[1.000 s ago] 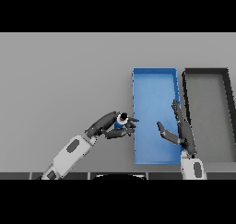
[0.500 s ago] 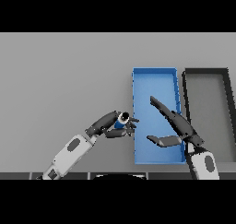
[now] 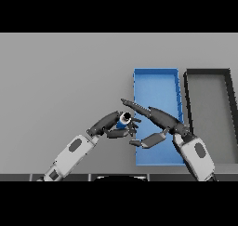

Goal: Pick up the blue pipe and place it into the blue bin.

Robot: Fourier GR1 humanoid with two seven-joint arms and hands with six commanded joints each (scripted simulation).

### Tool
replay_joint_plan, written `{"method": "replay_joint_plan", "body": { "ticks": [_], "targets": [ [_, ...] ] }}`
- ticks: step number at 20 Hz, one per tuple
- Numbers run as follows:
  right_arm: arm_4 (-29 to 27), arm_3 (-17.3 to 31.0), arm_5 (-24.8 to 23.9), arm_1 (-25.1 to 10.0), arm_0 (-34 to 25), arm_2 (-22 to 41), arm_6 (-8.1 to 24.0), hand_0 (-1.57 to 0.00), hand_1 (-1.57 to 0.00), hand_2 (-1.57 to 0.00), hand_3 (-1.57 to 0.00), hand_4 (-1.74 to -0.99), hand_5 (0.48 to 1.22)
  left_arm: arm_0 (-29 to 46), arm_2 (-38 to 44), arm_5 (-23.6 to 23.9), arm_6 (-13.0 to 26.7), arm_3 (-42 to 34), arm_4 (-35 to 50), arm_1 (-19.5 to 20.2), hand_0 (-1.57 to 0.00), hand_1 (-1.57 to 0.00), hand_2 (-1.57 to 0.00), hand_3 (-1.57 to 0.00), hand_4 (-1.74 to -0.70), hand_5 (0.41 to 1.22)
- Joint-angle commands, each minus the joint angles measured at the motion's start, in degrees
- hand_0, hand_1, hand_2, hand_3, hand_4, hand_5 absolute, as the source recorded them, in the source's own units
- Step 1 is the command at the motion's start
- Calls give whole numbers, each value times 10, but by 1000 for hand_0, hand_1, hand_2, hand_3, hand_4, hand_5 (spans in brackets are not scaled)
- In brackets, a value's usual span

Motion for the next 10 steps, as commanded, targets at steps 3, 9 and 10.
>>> {"method": "replay_joint_plan", "body": {
  "ticks": [3,9,10],
  "targets": [
    [-9,25,15,20,-33,19,9,1,1,1,1,-1251,535,3,3,-14,-26,8,6,2,-1571,-1571,-1571,-1484,-1731,1221],
    [4,82,17,58,-95,35,38,1,1,-9,1,-1223,512,-1,6,-25,-5,9,17,3,-1571,-1571,-1571,-1509,-1731,1221],
    [6,90,21,63,-97,40,41,1,-1,-23,1,-1225,511,1,6,-27,-9,12,15,5,-1571,-1571,-1571,-1501,-1727,1221]
  ]
}}
